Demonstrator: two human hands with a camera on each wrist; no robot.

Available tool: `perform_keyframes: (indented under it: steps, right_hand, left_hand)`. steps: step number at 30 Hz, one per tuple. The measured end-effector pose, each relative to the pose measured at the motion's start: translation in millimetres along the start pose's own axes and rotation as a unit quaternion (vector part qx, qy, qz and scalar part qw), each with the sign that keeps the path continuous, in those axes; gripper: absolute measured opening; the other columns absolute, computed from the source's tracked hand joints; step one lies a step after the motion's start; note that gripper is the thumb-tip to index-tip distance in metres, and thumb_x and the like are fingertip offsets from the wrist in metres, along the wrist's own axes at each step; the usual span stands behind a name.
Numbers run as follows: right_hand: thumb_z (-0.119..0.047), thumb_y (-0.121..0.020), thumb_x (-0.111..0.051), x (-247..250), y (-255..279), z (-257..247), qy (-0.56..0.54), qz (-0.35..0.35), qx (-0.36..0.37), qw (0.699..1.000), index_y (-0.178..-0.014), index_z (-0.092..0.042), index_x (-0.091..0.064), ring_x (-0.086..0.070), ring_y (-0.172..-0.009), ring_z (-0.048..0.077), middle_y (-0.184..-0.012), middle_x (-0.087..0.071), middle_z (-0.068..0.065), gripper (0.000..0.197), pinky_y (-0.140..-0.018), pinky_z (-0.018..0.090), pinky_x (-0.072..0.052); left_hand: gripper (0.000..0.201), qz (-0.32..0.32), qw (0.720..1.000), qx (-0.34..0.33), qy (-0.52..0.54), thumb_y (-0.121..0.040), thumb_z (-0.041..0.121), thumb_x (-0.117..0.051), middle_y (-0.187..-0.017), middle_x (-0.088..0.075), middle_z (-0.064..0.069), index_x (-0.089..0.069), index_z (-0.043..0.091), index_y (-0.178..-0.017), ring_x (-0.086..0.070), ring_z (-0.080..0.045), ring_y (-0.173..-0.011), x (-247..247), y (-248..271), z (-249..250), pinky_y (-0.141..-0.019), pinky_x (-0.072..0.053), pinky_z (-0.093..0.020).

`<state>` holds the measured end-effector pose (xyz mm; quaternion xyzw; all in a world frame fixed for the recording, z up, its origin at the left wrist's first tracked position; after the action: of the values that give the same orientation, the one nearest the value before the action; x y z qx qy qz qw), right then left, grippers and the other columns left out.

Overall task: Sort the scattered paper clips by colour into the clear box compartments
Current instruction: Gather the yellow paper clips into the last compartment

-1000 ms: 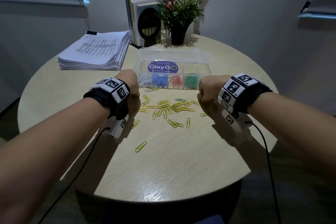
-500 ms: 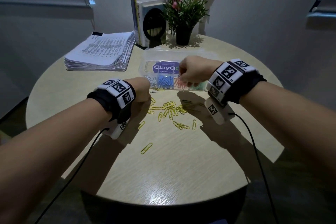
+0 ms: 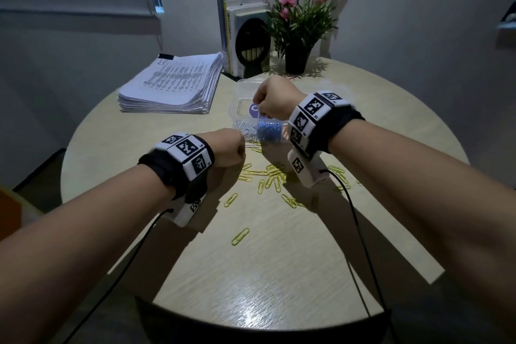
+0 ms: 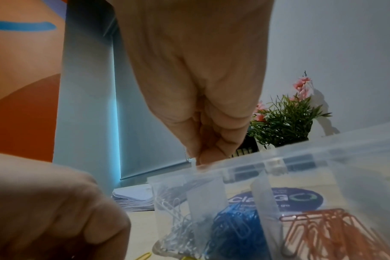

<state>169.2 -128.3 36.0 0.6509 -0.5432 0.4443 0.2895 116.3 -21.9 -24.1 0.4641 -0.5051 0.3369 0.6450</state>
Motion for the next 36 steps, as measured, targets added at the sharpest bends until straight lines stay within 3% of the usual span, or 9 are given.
perform_keyframes:
  steps: [5, 8, 10, 13, 16, 19, 27, 33, 36]
  right_hand:
    - [0.001, -0.083, -0.059, 10.8, 16.8, -1.5, -0.005, 0.031, 0.014, 0.999, -0.084, -0.005, -0.074, -0.062, -0.078, 0.015, -0.089, -0.072, 0.009, 0.016, -0.062, 0.024, -0.051]
    - [-0.002, -0.086, -0.057, -2.6, 33.3, 0.5, 0.044, -0.051, 0.021, 0.998, -0.086, 0.001, -0.072, -0.069, -0.073, 0.025, -0.081, -0.069, 0.014, 0.016, -0.062, 0.033, -0.057]
    - [-0.002, -0.087, -0.052, -17.1, 39.8, 2.2, 0.128, -0.101, 0.031, 0.986, -0.089, 0.001, -0.07, -0.065, -0.072, 0.03, -0.075, -0.063, 0.014, 0.019, -0.065, 0.036, -0.055]
    - [-0.002, -0.089, -0.052, -32.6, 38.8, 1.6, 0.164, -0.129, 0.065, 0.976, -0.1, -0.011, -0.072, -0.061, -0.079, 0.023, -0.09, -0.065, 0.005, 0.024, -0.067, 0.026, -0.044]
    - [-0.007, -0.091, -0.054, -43.8, 33.5, 0.2, 0.167, -0.141, 0.096, 0.971, -0.112, -0.02, -0.07, -0.062, -0.105, 0.023, -0.117, -0.066, 0.002, 0.03, -0.082, 0.027, -0.046]
    - [-0.012, -0.092, -0.053, -53.1, 27.8, 0.1, 0.198, -0.154, 0.091, 0.964, -0.116, -0.015, -0.067, -0.061, -0.104, 0.028, -0.117, -0.064, 0.009, 0.028, -0.09, 0.033, -0.051]
    - [-0.013, -0.091, -0.053, -54.9, 34.1, 0.3, 0.208, -0.173, 0.089, 0.959, -0.111, -0.005, -0.064, -0.055, -0.081, 0.028, -0.095, -0.061, 0.015, 0.024, -0.07, 0.029, -0.039]
    - [-0.012, -0.085, -0.057, -29.4, 34.4, -16.2, 0.097, -0.112, 0.061, 0.987, -0.087, 0.006, -0.068, -0.057, -0.068, 0.024, -0.08, -0.066, 0.022, 0.022, -0.049, 0.022, -0.043]
    - [-0.009, -0.083, -0.053, -7.3, 21.3, -28.5, 0.063, -0.014, 0.069, 0.996, -0.088, 0.01, -0.067, -0.065, -0.081, 0.034, -0.087, -0.068, 0.025, 0.024, -0.062, 0.036, -0.052]
  left_hand:
    - [0.004, 0.059, 0.99, -0.001, 0.127, -0.095, 0.018, -0.05, -0.09, -0.059, 0.0, -0.054, 0.017, -0.094, -0.054, -0.017, -0.083, 22.4, 0.8, -16.2, -0.069, -0.039, -0.025]
    - [0.002, 0.175, 0.945, 0.021, 0.275, -0.094, 0.013, -0.054, -0.082, -0.061, 0.001, -0.056, 0.014, -0.095, -0.058, -0.01, -0.07, 44.0, -1.4, -27.5, -0.058, -0.045, -0.021]
    - [0.005, 0.267, 0.912, 0.035, 0.31, -0.091, 0.01, -0.059, -0.084, -0.065, -0.002, -0.059, 0.012, -0.096, -0.061, -0.013, -0.072, 56.8, -4.2, -31.5, -0.064, -0.052, -0.027]
    - [0.011, 0.317, 0.906, 0.044, 0.275, -0.086, 0.006, -0.063, -0.094, -0.068, -0.009, -0.065, 0.009, -0.096, -0.063, -0.021, -0.087, 66.2, -14.4, -29.6, -0.08, -0.053, -0.032]
    - [0.014, 0.264, 0.945, 0.04, 0.187, -0.088, 0.009, -0.063, -0.102, -0.069, -0.008, -0.071, 0.01, -0.099, -0.062, -0.02, -0.095, 63.0, -24.9, -22.6, -0.082, -0.049, -0.028]
    - [0.022, 0.195, 0.97, 0.024, 0.14, -0.094, 0.02, -0.057, -0.108, -0.068, -0.007, -0.071, 0.01, -0.108, -0.06, -0.02, -0.099, 56.6, -26.2, -16.1, -0.077, -0.041, -0.025]
    - [0.016, 0.212, 0.96, 0.066, 0.169, -0.092, 0.019, -0.059, -0.103, -0.063, -0.005, -0.066, 0.01, -0.103, -0.053, -0.017, -0.09, 58.4, 1.8, -33.9, -0.077, -0.041, -0.025]
    - [0.032, -0.048, 0.993, 0.109, -0.019, -0.079, 0.033, -0.071, -0.102, -0.066, 0.001, -0.065, 0.019, -0.107, -0.061, -0.018, -0.086, 21.7, 25.0, -47.8, -0.064, -0.049, -0.023]
    - [0.047, -0.082, 0.988, 0.125, -0.033, -0.076, 0.036, -0.075, -0.111, -0.063, 0.002, -0.059, 0.019, -0.116, -0.059, -0.018, -0.089, 12.0, 28.1, -49.7, -0.076, -0.05, -0.027]
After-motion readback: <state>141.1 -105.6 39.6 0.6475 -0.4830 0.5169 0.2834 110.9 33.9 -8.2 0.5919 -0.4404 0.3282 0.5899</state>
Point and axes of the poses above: each hand's wrist, its own y-axis away from the middle knuckle, its own x-axis out of the back of the hand, z = x × y, the point moved 5 cm from there along -y, towards the middle knuckle
